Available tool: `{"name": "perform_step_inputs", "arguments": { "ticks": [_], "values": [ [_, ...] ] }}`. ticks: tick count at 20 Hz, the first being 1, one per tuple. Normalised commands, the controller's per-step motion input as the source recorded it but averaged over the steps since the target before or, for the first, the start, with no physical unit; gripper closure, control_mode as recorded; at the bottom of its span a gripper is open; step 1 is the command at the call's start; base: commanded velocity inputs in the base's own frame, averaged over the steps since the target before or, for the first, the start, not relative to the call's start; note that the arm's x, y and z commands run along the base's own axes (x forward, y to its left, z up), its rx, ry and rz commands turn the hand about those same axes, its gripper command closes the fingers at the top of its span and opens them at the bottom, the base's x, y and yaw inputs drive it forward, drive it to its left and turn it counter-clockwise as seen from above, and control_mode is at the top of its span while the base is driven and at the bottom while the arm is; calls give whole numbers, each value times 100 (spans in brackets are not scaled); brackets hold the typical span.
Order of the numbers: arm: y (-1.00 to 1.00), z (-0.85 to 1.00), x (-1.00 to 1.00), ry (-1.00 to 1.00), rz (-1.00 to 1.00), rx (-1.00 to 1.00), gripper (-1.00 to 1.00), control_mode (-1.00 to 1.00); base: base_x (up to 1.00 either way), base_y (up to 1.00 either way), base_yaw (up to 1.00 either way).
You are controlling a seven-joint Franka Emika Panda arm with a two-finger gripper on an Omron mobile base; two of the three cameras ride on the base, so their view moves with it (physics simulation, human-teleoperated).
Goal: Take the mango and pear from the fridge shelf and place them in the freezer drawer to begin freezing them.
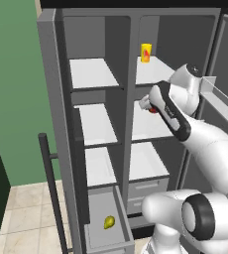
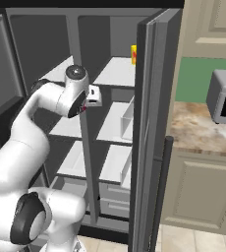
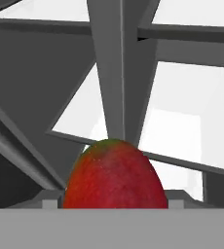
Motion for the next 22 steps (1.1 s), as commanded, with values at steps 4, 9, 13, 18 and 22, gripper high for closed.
{"name": "perform_step_inputs", "arguments": {
  "ticks": [4, 9, 13, 18, 22],
  "values": [
    [71, -75, -21, 26, 2, -3, 100, -100, 0, 0, 0],
    [62, -86, -16, 22, 7, -8, 100, -100, 0, 0, 0],
    [42, -76, -19, 21, 11, -6, 100, -100, 0, 0, 0],
    [43, -69, -2, 23, 5, -7, 100, -100, 0, 0, 0],
    [37, -70, 0, 19, 4, -9, 100, -100, 0, 0, 0]
  ]
}}
